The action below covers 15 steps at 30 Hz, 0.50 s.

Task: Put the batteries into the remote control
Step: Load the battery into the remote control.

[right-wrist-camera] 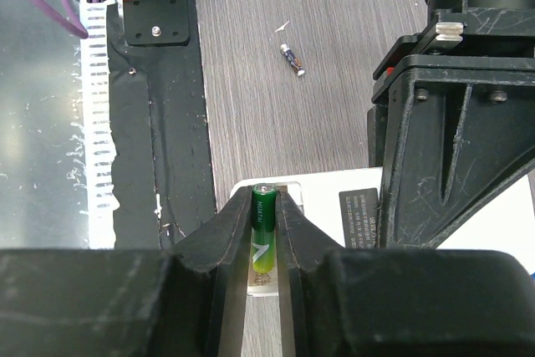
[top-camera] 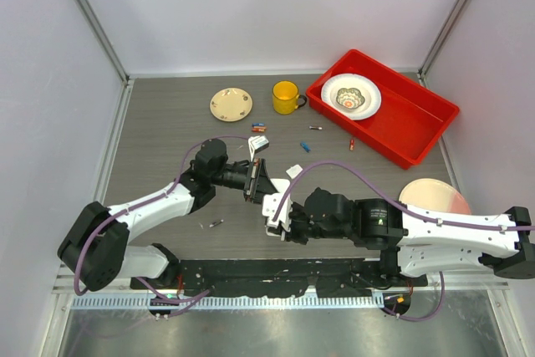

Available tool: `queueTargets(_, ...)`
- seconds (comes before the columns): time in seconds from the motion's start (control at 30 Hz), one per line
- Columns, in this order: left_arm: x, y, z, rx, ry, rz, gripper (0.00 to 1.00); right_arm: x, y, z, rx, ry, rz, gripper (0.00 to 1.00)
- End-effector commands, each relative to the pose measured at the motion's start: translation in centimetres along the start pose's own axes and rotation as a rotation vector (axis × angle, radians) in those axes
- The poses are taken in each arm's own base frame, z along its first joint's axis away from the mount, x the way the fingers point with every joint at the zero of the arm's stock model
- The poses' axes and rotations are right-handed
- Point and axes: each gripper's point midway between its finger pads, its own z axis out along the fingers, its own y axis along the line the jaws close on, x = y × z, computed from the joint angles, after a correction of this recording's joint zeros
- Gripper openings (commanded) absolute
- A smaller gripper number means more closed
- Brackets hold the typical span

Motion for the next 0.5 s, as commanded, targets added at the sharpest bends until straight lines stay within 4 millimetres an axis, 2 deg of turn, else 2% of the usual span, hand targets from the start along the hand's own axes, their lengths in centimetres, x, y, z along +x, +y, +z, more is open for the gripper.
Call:
queueTargets(0.0, -0.2, -1.7, 0.0, 0.045, 0.015, 0.072, 0.0, -0.6, -0.8, 0.0, 0.036, -0.006, -0.002, 0.25)
queueTargets(0.13, -0.2, -1.6, 0.1, 0.044, 0.015, 0.07, 0.0, -1.0, -1.1, -0.2, 0.05, -0.015, 0.003, 0.29)
queueTargets(0.47, -0.2, -1.4, 0.1, 0.041, 0.015, 0.068, 0.0, -2.0, -1.3, -0.4, 0.062, -0.046, 0.015, 0.33)
